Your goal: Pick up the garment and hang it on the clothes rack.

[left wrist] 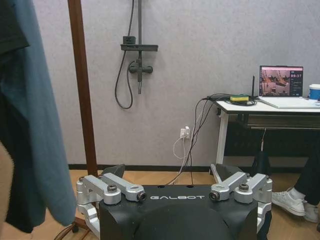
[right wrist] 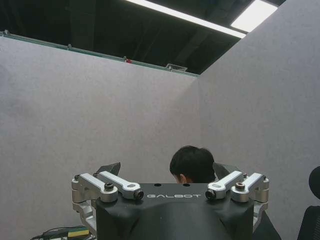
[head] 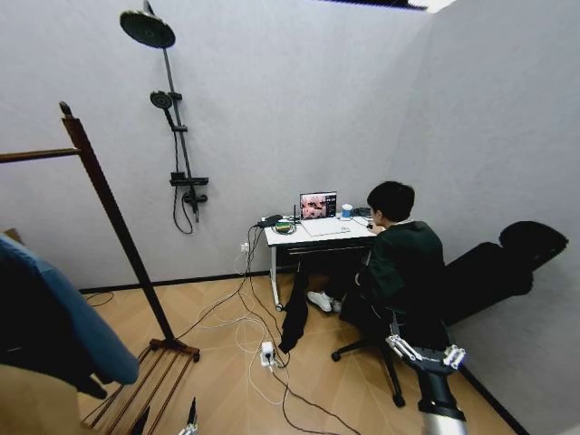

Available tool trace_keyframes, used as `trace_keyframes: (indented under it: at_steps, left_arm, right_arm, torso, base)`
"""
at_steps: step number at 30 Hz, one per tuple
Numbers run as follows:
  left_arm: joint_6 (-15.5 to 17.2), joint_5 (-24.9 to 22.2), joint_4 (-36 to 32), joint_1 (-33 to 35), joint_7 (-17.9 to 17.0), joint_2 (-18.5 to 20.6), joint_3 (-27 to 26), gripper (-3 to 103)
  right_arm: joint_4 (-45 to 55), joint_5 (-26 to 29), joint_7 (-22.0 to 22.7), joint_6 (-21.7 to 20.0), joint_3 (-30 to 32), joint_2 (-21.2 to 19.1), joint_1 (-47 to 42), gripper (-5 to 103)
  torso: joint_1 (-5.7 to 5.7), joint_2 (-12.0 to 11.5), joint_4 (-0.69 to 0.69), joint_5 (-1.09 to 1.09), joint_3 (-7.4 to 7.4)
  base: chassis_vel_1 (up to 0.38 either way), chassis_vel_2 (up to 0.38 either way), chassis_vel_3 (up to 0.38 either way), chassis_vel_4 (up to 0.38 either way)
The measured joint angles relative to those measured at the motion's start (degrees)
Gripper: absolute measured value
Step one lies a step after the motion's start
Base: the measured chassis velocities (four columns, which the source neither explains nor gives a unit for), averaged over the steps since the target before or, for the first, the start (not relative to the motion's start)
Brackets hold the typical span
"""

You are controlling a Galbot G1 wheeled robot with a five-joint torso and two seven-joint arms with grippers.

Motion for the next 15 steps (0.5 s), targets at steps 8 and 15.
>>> trace_keyframes:
  at_steps: [8, 15]
  left_arm:
    - [0.0, 0.0, 0.0, 0.0, 0.0, 0.0, 0.0, 100]
    - [0.0, 0.0, 0.0, 0.0, 0.0, 0.0, 0.0, 100]
  right_arm:
    - [0.0, 0.0, 0.0, 0.0, 0.0, 0.0, 0.3, 100]
    - [0.0, -0.2, 0.0, -0.2, -0.2, 0.0, 0.5, 100]
  torso:
    - [-0.02, 0.0, 0.01, 0.03, 0.0]
    - [-0.02, 0.0, 0.01, 0.03, 0.0]
  base:
    - [0.203, -0.135, -0.194, 0.137]
    - [0.255, -0.252, -0.265, 0.261]
